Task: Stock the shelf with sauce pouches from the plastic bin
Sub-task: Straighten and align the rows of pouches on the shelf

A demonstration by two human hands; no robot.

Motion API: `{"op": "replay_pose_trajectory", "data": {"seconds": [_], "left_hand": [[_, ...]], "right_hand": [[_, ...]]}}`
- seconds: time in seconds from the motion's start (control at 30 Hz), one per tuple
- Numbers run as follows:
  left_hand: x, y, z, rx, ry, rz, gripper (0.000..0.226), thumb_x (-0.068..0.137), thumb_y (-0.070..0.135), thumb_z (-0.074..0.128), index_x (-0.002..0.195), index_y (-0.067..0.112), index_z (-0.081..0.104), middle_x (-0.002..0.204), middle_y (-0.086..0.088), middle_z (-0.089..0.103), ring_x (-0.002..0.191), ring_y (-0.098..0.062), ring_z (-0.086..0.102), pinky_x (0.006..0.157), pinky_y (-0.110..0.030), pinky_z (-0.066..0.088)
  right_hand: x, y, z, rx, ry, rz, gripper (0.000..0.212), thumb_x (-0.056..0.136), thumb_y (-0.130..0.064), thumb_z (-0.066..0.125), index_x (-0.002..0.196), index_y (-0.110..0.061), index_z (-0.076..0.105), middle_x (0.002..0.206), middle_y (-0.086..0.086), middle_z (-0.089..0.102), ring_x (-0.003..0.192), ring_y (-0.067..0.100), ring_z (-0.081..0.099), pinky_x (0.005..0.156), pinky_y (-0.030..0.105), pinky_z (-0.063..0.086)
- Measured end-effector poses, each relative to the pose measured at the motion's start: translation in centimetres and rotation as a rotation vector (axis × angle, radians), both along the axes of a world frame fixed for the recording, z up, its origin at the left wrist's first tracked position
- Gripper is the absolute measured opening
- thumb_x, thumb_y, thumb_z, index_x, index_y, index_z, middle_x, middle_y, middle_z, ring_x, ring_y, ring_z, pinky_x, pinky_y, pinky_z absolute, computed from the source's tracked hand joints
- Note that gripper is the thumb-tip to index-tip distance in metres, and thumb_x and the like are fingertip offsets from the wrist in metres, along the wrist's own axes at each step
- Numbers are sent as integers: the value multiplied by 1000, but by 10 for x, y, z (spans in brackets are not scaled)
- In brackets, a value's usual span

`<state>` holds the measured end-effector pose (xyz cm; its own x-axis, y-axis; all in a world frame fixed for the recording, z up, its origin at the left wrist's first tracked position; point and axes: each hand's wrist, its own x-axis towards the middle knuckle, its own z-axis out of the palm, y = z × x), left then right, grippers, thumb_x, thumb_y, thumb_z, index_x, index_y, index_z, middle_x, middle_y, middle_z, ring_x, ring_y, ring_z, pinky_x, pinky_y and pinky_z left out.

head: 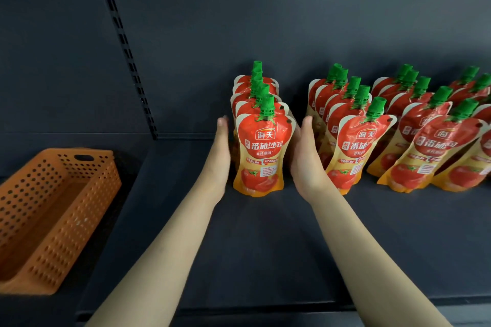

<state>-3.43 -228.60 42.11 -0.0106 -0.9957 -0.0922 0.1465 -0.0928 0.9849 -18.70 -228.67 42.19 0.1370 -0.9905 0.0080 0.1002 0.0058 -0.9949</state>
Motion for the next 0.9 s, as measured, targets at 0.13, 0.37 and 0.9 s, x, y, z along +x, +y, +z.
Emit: {"op": "replay_pose_trajectory", "data": {"seconds": [0.13,0.37,0.9], "left_hand": [[28,35,-19,-149,-296,-15,60,87,57,52,142,33,44,137,22,51,121,11,49,97,-14,41],[35,40,-30,-206,-573,-66,37,88,33,69,124,30,58,125,13,60,109,-1,60,91,-19,47],[28,45,-33,-267,-663,-20,21,90,26,67,109,19,60,120,6,61,108,-10,61,84,-16,49]], "right_hand": [[-21,32,-14,-145,206,-37,42,89,-62,39,127,-48,47,128,-35,50,119,-20,44,98,9,38],[-28,42,-25,-239,368,-11,17,93,-14,62,107,-11,71,101,-5,72,89,0,66,70,15,52],[-17,37,-39,-236,331,-93,20,92,-18,63,111,-13,67,108,0,70,101,10,67,80,31,59]]}}
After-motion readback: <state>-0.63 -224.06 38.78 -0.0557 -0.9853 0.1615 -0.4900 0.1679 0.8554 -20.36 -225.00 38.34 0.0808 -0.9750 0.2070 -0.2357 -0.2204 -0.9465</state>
